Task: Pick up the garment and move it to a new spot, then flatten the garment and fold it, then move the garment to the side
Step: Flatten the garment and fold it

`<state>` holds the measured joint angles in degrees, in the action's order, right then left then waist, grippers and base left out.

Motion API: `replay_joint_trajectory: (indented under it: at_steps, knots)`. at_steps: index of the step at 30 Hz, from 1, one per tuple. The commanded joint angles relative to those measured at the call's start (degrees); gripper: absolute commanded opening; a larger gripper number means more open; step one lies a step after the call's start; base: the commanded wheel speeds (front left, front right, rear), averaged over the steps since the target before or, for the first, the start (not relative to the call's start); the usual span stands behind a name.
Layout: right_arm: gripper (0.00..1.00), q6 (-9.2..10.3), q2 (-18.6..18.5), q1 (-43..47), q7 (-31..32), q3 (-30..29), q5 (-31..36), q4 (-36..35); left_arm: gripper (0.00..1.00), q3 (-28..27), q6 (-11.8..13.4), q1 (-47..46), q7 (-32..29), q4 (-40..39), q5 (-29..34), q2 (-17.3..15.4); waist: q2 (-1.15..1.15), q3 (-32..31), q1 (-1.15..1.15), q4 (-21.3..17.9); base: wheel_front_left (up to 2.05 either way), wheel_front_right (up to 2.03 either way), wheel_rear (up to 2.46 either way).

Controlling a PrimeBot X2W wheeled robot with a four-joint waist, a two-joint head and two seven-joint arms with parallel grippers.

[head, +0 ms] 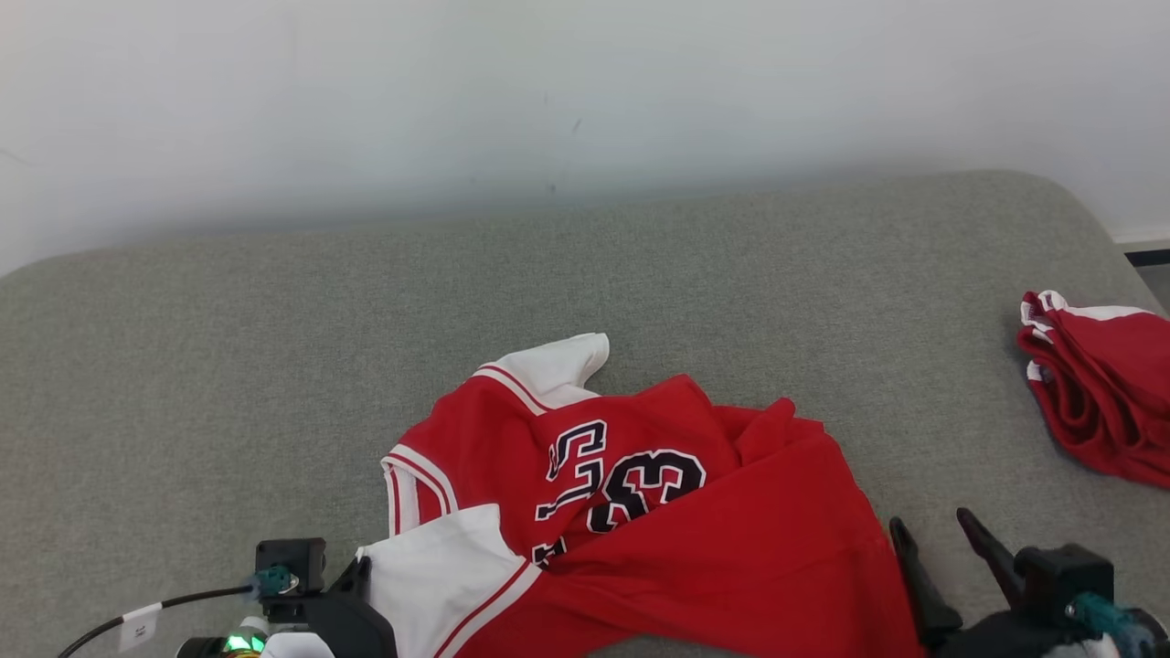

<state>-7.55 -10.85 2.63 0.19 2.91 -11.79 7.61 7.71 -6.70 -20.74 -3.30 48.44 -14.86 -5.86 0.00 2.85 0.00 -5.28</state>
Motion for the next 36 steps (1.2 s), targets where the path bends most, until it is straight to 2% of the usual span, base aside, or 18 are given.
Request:
replay_joint_trajectory:
  at_steps: [1,9,16,27,34,35,36]
  knots:
    - [1.0,0.15,-0.5,-1.0,1.4,-0.3,-0.6,0.0,0.0,0.5,-0.3,1.2,-0.2,0.1,-0.8,-0.1,0.0,0.3,0.0,0.1,0.0,0.0,0.0]
    - [1.0,0.15,0.0,-4.8,14.6,-2.4,-2.3,2.4,0.0,2.7,-0.7,3.1,-0.1,-3.2,-2.0,-0.4,0.0,2.4,0.0,1.9,0.0,0.0,0.0]
    - [1.0,0.15,-0.6,-7.2,18.5,-2.0,-2.9,5.4,0.0,3.1,-0.6,3.7,-0.5,-5.1,-3.2,-1.3,0.0,3.9,0.0,2.5,0.0,0.0,0.0]
    - [1.0,0.15,-2.2,-10.5,19.8,2.2,-5.4,11.0,0.0,3.4,0.3,4.0,-1.5,-7.5,-3.6,-2.5,0.0,5.4,0.0,3.5,0.0,0.0,0.0]
    - [1.0,0.14,-2.3,-11.2,18.5,4.4,-6.6,12.1,0.0,3.5,0.8,4.4,-2.1,-8.3,-4.2,-3.0,0.0,5.5,0.0,4.0,0.0,0.0,0.0]
    - [0.91,0.15,-2.2,-11.1,18.5,4.8,-6.9,12.1,0.0,3.5,0.8,4.5,-2.2,-8.4,-4.2,-3.1,0.0,5.5,0.0,4.0,0.0,0.0,0.0]
    - [0.91,0.15,-2.2,-11.1,18.5,4.8,-6.9,12.1,0.0,3.5,0.8,4.5,-2.2,-8.4,-4.2,-3.1,0.0,5.5,0.0,4.0,0.0,0.0,0.0]
